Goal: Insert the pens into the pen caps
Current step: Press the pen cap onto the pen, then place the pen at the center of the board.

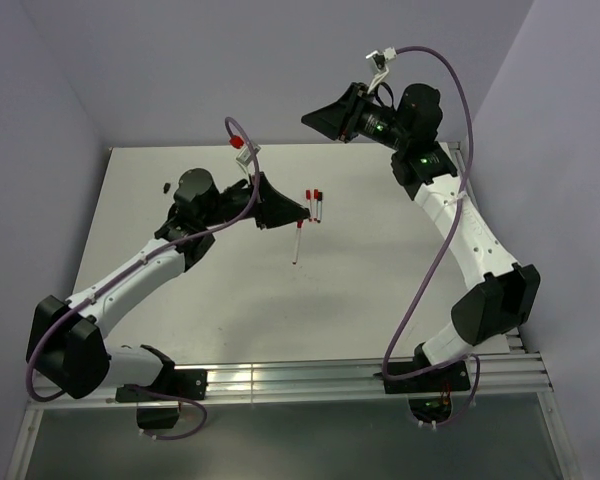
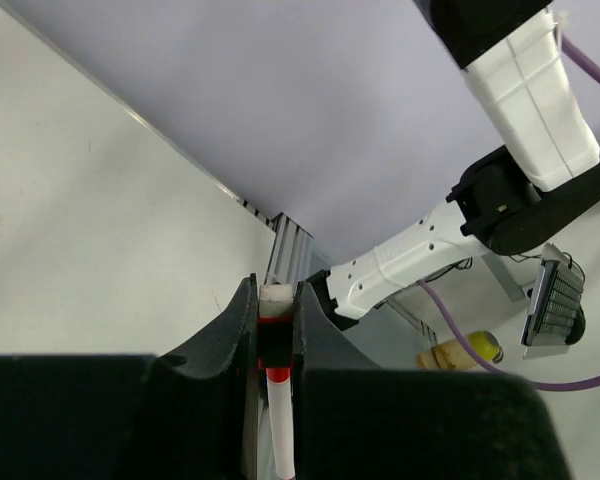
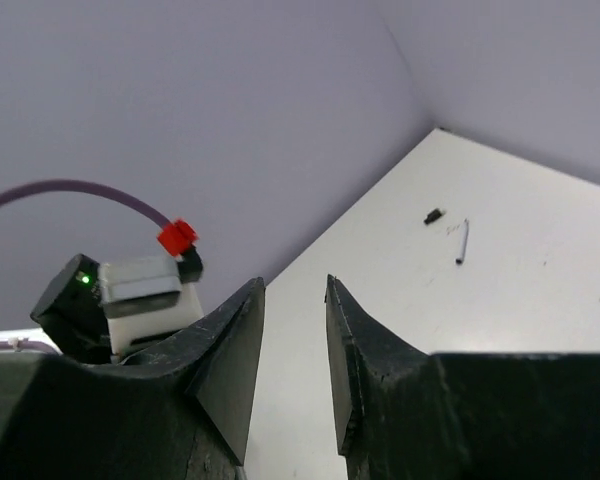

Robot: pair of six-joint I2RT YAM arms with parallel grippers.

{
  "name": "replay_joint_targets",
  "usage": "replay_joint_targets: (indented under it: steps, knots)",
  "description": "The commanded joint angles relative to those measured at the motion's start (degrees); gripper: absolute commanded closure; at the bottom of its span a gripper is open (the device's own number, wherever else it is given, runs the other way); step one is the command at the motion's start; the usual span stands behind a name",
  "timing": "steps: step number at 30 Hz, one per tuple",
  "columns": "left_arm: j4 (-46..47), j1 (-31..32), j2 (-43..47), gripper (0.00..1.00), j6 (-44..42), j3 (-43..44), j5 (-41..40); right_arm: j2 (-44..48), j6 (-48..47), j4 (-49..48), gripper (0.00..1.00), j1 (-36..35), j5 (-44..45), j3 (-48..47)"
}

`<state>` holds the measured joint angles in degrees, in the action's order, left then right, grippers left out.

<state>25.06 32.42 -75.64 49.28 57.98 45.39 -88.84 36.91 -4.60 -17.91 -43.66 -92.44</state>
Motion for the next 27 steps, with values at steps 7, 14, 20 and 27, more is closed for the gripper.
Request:
replay_joint_targets:
  steps: [7, 14, 20, 27]
  knots:
    - [-2.82, -2.19, -0.39, 1.0, -2.69, 3.63, 3.49, 6.3, -2.54, -3.84, 0.59, -0.55, 8.06, 5.6]
    - [-7.48, -2.37, -1.96, 1.0, -7.61, 6.27, -7.66, 11.22, -5.26, 4.16, 0.57, -0.28, 18.68, 9.21]
    - [-14.85, -2.81, -7.31, 1.0, -13.58, 11.71, -28.49, 17.2, -6.14, 11.98, 0.56, -0.02, 28.62, 15.97]
    - [-24.44, -4.74, -23.13, 1.0, -20.17, 27.68, -41.17, 23.79, -4.65, 13.39, 0.55, 0.07, 31.18, 24.32]
